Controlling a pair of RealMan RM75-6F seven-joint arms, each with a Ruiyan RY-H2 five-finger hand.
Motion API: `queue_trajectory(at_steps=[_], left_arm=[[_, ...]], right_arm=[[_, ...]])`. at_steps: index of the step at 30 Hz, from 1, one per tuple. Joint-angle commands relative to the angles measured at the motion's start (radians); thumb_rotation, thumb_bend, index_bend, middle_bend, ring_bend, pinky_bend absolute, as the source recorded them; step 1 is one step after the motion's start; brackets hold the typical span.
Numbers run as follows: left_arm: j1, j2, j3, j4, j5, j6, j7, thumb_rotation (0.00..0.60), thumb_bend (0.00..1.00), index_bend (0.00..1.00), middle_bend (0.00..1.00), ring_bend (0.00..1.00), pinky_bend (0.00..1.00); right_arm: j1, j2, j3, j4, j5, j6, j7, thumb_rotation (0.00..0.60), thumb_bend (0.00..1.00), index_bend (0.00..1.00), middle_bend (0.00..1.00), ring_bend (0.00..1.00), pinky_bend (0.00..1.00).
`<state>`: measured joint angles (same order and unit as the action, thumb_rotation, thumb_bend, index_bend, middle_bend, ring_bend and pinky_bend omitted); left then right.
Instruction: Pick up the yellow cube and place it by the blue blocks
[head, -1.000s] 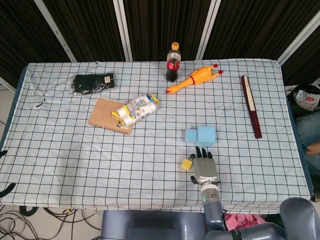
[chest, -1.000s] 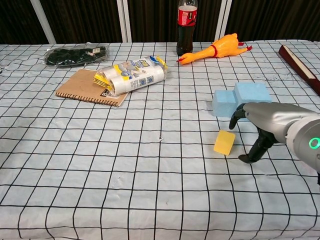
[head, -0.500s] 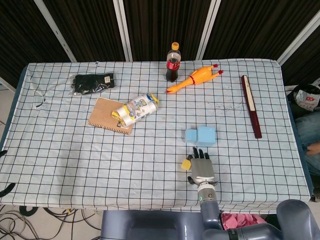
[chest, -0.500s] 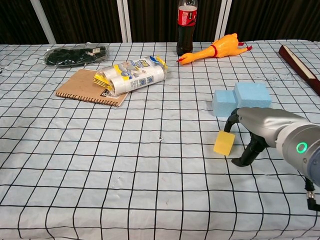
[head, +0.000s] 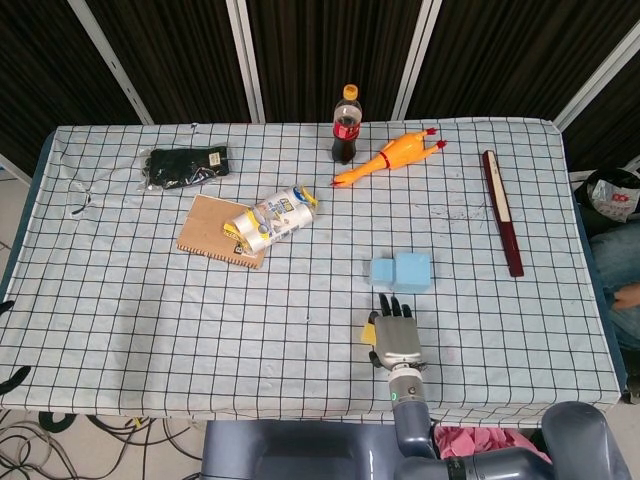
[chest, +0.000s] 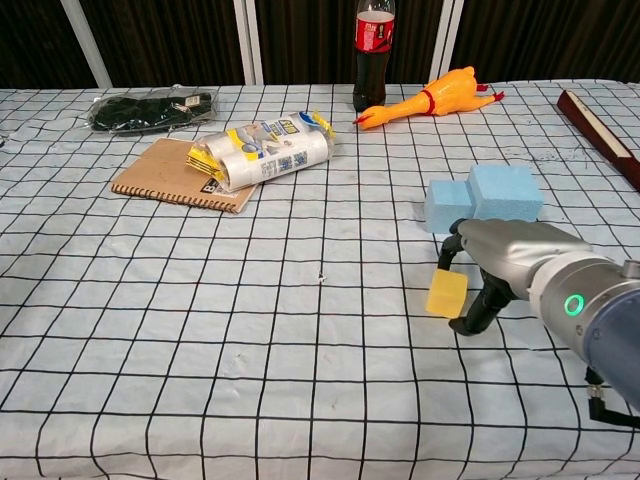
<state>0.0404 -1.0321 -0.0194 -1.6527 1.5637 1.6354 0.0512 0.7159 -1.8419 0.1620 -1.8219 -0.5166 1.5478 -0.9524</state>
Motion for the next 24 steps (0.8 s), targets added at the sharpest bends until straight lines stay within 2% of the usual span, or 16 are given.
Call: queue_trajectory(at_steps=[1,10,24], left_arm=[[0.000,0.000,0.000,0.000,-0.001,0.000,0.000,0.600,0.04,0.17,0.06,0.00,0.00],[0.000,-0.001,-0.002,0.000,-0.004,0.000,0.004,0.600,0.04,0.19,0.06,0.00,0.00],[0.001,-0.002,-0.003,0.000,-0.007,-0.001,0.008,0.600,0.04,0.19,0.06,0.00,0.00]], right_arm=[[-0.004,-0.009,0.001,0.013,-0.012,-0.002,0.002,0.600,0.23,0.37,0.00,0.00,0.09],[-0.012,-0.022,0.007,0.040,-0.035,-0.012,0.001,0.600,0.23,0.39,0.00,0.00,0.09],[-0.021,-0.028,0.019,0.053,-0.037,-0.042,-0.013,0.600,0.29,0.41,0.00,0.00,0.09]])
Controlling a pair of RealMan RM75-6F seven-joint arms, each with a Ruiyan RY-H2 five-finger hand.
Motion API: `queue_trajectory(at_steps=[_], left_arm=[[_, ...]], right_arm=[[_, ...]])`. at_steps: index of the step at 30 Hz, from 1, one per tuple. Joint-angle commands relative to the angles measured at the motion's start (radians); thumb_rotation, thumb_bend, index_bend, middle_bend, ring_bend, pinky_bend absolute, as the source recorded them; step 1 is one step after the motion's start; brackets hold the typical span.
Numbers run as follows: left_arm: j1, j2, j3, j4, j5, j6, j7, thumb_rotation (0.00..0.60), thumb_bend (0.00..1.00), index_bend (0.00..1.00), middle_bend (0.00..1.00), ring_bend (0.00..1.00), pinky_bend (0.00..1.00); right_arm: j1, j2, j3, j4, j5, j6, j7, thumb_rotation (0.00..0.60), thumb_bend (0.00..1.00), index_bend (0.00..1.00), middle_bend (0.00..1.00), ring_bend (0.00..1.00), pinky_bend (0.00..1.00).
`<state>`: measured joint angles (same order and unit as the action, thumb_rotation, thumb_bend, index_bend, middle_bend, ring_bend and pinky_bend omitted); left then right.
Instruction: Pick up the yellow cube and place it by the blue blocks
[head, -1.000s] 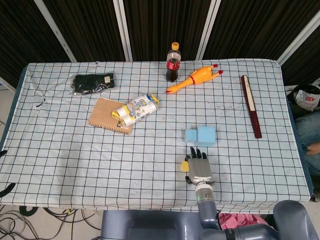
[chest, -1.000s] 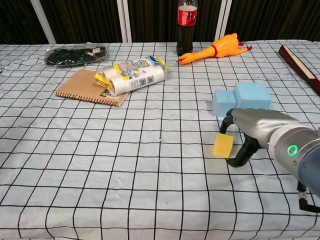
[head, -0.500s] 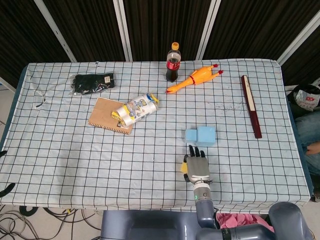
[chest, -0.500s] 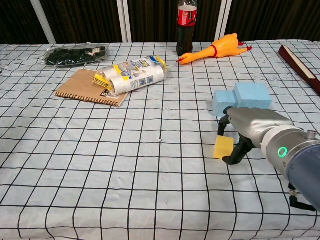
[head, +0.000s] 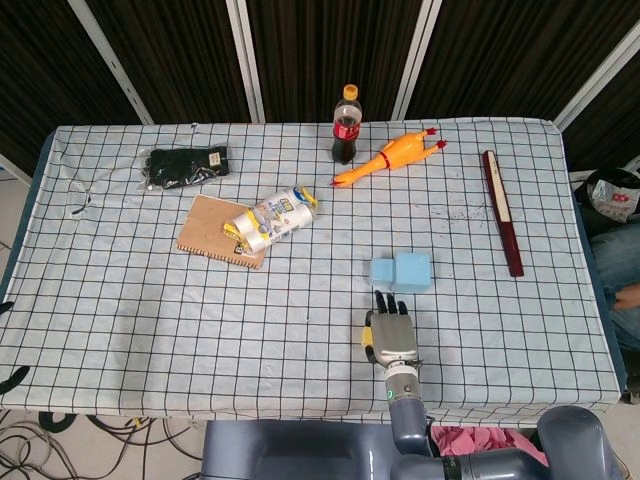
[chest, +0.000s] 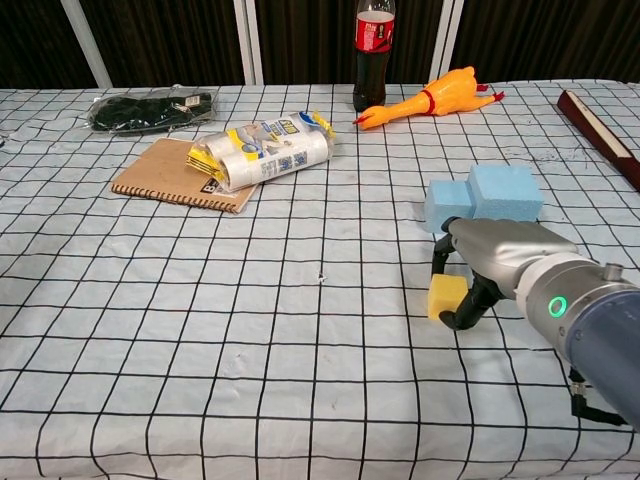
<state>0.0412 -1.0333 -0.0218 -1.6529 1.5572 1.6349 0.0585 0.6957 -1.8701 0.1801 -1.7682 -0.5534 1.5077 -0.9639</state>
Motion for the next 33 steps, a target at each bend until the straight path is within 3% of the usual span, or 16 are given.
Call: queue_trajectory(at_steps=[1,14,23,28,33], left_arm=[[0.000,-0.001,0.000,0.000,-0.001,0.000,0.001,0.600,0.04,0.19,0.06,0.00,0.00],[0.000,0.000,0.000,-0.001,0.000,0.000,0.000,0.600,0.04,0.19,0.06,0.00,0.00],[0.001,0.000,0.001,-0.001,0.001,-0.001,0.000,0.600,0.04,0.19,0.06,0.00,0.00],[0.001,0.004,0.004,-0.004,0.008,0.001,-0.007,0.600,0.04,0.19,0.06,0.00,0.00],[0.002,0.002,0.002,0.000,0.008,0.004,-0.009,0.600,0.04,0.19,0.06,0.00,0.00]], right_arm=[[-0.002,0.001,0.001,-0.001,-0.001,-0.003,-0.002,0.600,0.29,0.41,0.00,0.00,0.09],[-0.015,0.007,0.000,-0.022,-0.032,-0.031,0.009,0.600,0.31,0.46,0.00,0.00,0.09],[0.000,0.060,0.005,-0.149,-0.075,-0.040,-0.029,0.600,0.31,0.46,0.00,0.00,0.09],[0.049,0.101,0.066,-0.192,-0.042,-0.061,-0.094,0.600,0.31,0.46,0.00,0.00,0.09],[0.118,0.122,0.163,-0.143,0.048,-0.118,-0.133,0.600,0.31,0.46,0.00,0.00,0.09]])
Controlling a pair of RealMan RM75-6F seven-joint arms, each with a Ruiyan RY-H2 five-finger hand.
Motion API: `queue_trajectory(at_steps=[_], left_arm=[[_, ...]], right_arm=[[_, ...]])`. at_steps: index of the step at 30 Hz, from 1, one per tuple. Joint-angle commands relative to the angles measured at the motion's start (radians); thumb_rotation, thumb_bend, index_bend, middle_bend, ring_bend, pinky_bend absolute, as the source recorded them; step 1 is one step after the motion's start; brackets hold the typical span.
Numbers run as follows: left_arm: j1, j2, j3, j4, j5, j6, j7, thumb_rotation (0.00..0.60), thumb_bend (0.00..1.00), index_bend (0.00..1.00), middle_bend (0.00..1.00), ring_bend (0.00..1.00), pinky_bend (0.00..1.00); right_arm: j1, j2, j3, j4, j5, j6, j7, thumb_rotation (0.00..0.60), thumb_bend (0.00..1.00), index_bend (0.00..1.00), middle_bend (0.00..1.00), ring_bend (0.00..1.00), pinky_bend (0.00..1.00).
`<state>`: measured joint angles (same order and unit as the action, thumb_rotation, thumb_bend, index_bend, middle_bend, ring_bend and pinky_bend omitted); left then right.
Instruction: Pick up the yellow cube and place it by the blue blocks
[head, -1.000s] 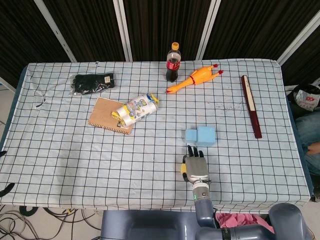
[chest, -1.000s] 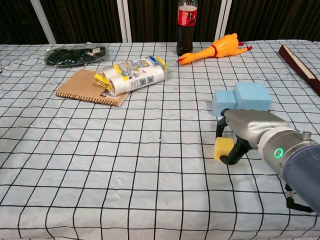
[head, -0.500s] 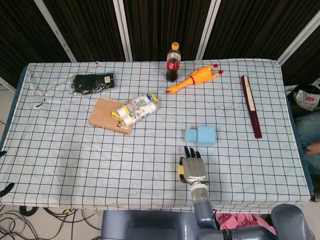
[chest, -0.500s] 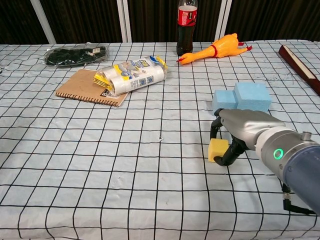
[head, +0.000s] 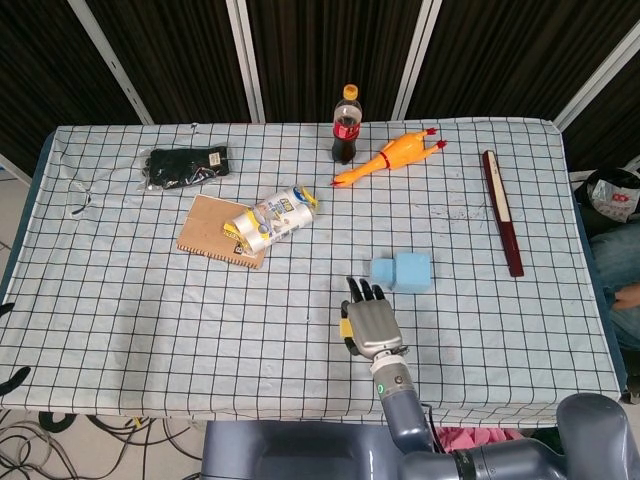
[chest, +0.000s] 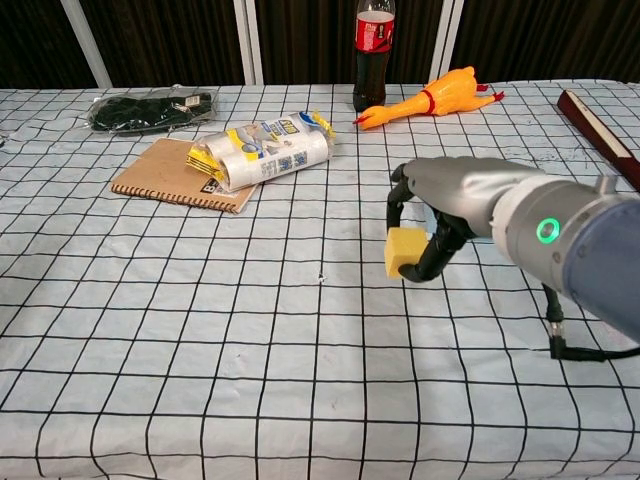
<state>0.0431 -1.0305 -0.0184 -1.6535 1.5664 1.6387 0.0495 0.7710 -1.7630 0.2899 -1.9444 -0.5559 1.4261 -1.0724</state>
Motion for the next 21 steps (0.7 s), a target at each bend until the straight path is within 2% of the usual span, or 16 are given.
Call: queue_trajectory(at_steps=[1,6,9,17,21], left_arm=[[-0.001,-0.002,-0.001,0.001,-0.001,0.000,0.000,0.600,0.04,0.19,0.06,0.00,0.00],[-0.003,-0.003,0.001,0.002,0.000,-0.006,-0.002,0.600,0.04,0.19,0.06,0.00,0.00],[-0.005,-0.005,0.001,0.002,0.002,-0.009,0.002,0.600,0.04,0.19,0.06,0.00,0.00],[-0.011,-0.009,-0.003,0.007,-0.010,-0.022,0.006,0.600,0.04,0.19,0.06,0.00,0.00],[-0.020,-0.013,-0.003,0.015,-0.007,-0.034,0.002,0.600,0.04,0.19,0.06,0.00,0.00]], right_arm=[[0.059,0.016,0.073,0.054,0.071,-0.054,-0.028,0.600,0.31,0.46,0.00,0.00,0.09],[0.126,0.006,0.140,0.173,0.162,-0.138,-0.045,0.600,0.31,0.46,0.00,0.00,0.09],[0.182,-0.019,0.176,0.310,0.213,-0.211,-0.048,0.600,0.31,0.46,0.00,0.00,0.09],[0.271,-0.067,0.224,0.553,0.251,-0.344,-0.002,0.600,0.30,0.46,0.00,0.00,0.09],[0.295,-0.085,0.219,0.630,0.258,-0.389,0.021,0.600,0.30,0.46,0.00,0.00,0.09]])
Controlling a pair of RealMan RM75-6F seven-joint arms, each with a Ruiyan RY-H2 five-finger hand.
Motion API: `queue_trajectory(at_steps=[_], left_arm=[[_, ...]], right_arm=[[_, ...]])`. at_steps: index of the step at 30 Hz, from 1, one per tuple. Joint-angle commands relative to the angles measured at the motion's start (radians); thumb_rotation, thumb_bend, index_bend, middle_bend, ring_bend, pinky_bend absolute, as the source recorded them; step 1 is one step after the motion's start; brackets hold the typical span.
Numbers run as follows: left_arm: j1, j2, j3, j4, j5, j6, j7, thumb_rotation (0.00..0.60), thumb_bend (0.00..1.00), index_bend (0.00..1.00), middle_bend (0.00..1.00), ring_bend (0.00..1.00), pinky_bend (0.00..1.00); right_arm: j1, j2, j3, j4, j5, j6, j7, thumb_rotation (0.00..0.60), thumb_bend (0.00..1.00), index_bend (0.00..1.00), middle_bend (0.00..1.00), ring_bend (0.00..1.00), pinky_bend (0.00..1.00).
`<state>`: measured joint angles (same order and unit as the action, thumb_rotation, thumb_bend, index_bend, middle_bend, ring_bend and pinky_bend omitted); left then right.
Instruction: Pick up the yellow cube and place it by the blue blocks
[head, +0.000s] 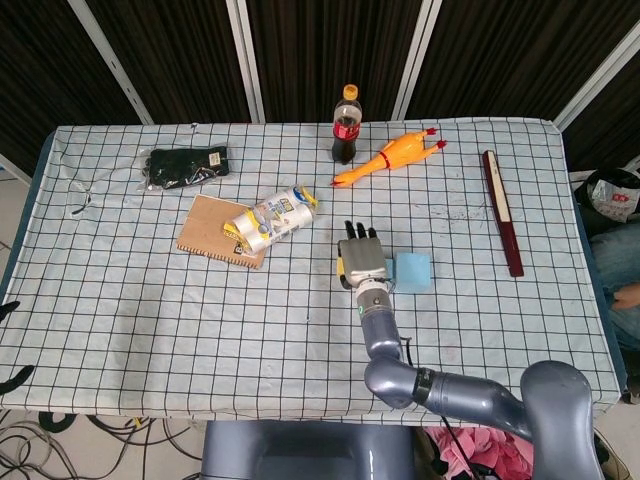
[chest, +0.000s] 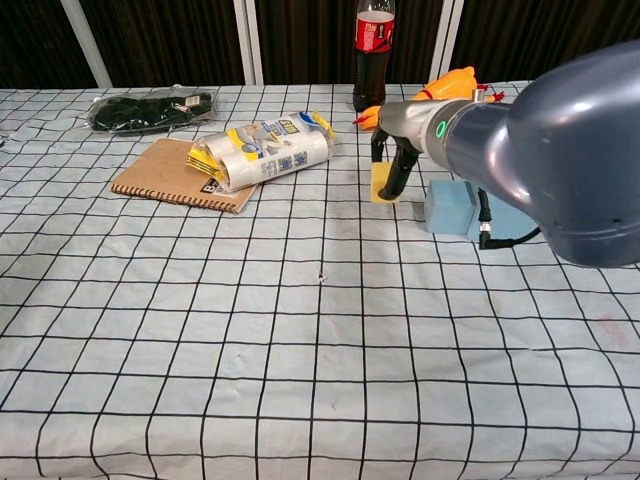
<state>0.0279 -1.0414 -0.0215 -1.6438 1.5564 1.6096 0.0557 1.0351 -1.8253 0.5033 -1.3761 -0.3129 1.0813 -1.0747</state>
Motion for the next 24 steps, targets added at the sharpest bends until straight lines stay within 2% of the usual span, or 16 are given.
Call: queue_trajectory(at_steps=[1,12,24], left_arm=[[-0.007,-0.004,-0.001,0.009,0.004,-0.007,-0.008,0.600,0.04,0.19,0.06,0.00,0.00],[-0.030,-0.024,-0.001,0.059,0.019,-0.031,-0.049,0.600,0.04,0.19,0.06,0.00,0.00],[-0.025,-0.025,-0.002,0.055,0.016,-0.017,-0.036,0.600,0.04,0.19,0.06,0.00,0.00]], right_arm=[[0.036,-0.027,-0.002,0.078,0.017,-0.054,0.022,0.600,0.30,0.46,0.00,0.00,0.09],[0.064,-0.045,-0.046,0.158,0.028,-0.090,0.037,0.600,0.30,0.46,0.00,0.00,0.09],[0.054,-0.020,-0.087,0.165,0.065,-0.097,0.043,0.600,0.30,0.46,0.00,0.00,0.09]])
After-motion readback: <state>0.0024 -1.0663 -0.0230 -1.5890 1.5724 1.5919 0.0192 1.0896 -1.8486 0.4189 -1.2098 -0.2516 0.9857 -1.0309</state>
